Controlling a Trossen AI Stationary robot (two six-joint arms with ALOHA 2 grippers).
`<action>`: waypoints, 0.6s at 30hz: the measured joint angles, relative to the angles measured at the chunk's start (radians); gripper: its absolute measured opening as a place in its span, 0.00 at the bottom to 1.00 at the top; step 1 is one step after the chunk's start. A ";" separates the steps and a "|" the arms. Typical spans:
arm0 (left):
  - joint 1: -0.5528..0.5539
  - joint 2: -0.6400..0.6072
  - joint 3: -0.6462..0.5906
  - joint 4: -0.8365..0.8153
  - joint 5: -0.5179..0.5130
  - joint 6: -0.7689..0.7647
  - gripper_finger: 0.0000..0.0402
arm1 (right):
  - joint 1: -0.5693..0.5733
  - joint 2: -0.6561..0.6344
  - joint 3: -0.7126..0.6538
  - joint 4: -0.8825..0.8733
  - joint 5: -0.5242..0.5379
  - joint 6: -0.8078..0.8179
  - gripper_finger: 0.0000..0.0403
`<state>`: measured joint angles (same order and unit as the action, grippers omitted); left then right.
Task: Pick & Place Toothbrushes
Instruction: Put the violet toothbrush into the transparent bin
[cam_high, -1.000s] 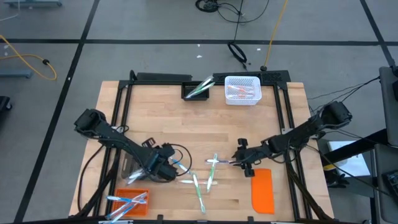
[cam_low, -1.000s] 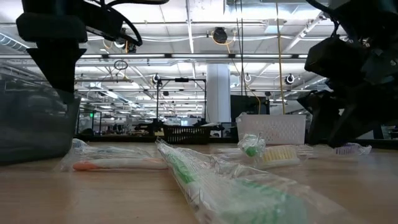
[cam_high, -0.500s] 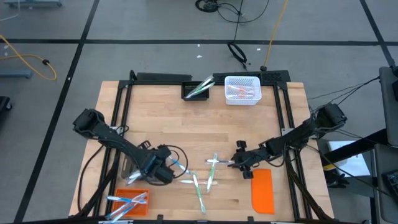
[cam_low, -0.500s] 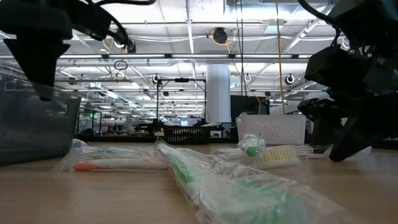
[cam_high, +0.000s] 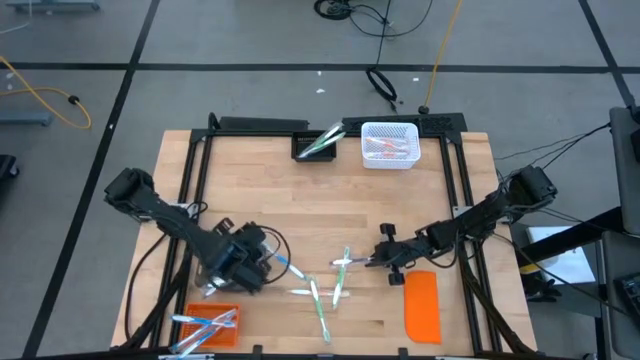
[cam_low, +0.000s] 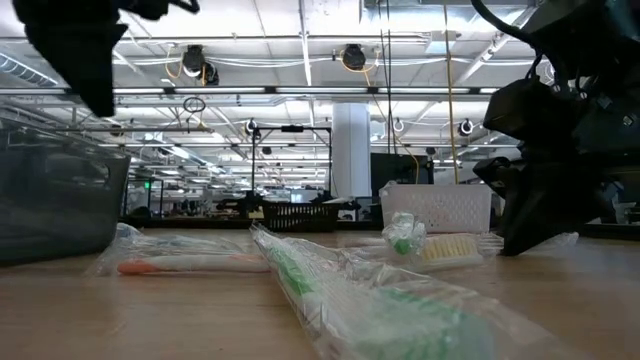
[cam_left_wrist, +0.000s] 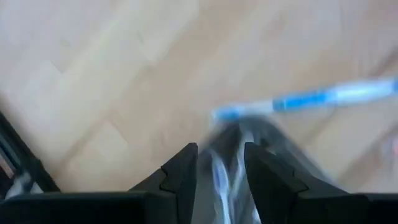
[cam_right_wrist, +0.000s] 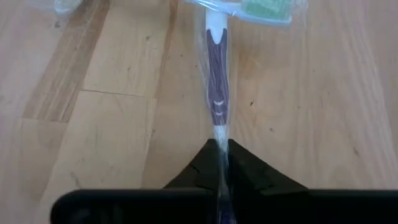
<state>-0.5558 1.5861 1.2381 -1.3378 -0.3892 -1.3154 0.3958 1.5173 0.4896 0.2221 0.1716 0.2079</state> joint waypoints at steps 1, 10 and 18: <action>-0.004 -0.016 0.000 0.000 -0.041 -0.008 0.34 | 0.000 0.000 0.000 -0.003 0.007 -0.001 0.03; -0.010 -0.101 0.000 0.083 -0.376 0.001 0.34 | -0.009 -0.081 -0.006 -0.038 0.056 -0.049 0.01; 0.005 -0.102 0.000 0.196 -0.523 0.118 0.34 | -0.065 -0.276 -0.004 -0.014 0.204 -0.109 0.00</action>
<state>-0.5513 1.4837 1.2381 -1.1418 -0.9124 -1.1978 0.3304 1.2416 0.4854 0.2083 0.3752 0.0992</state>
